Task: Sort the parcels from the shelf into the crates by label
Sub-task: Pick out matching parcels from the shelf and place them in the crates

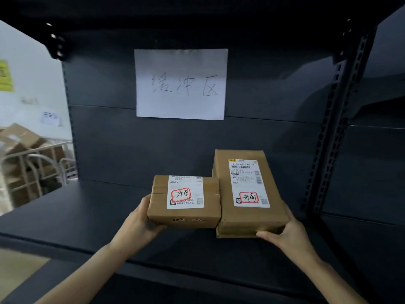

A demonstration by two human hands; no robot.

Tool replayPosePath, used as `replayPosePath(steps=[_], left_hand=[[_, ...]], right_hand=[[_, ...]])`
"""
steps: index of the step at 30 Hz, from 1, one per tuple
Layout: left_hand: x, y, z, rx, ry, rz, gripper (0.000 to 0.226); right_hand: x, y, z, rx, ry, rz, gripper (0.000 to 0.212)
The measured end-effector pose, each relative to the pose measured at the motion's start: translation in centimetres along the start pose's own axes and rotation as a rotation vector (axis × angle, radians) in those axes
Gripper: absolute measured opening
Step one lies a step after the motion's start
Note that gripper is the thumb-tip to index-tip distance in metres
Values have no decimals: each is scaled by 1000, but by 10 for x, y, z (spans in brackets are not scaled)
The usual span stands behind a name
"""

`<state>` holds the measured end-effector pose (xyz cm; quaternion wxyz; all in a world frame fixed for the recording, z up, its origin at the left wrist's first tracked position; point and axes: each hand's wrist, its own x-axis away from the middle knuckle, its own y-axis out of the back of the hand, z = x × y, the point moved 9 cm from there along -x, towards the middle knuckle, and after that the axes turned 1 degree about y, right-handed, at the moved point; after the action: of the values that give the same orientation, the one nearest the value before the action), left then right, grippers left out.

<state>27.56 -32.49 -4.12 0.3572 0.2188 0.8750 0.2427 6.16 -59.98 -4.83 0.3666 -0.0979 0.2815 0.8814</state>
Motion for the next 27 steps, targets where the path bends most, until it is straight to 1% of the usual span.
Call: replayPosePath(steps=[8, 14, 18, 22, 27], left_hand=[[47, 91, 23, -59, 93, -141, 69], [99, 180, 52, -91, 111, -188, 82], [138, 243, 79, -90, 105, -238, 77], [186, 309, 102, -92, 156, -318, 76], [236, 375, 120, -115, 185, -367, 75]], right_hand=[[-3, -83, 52, -56, 68, 156, 89], [9, -168, 105, -83, 122, 257, 91], [30, -230, 149, -122, 197, 311, 94], [57, -292, 195, -157, 254, 378, 92], [91, -355, 243, -218, 298, 448, 86]])
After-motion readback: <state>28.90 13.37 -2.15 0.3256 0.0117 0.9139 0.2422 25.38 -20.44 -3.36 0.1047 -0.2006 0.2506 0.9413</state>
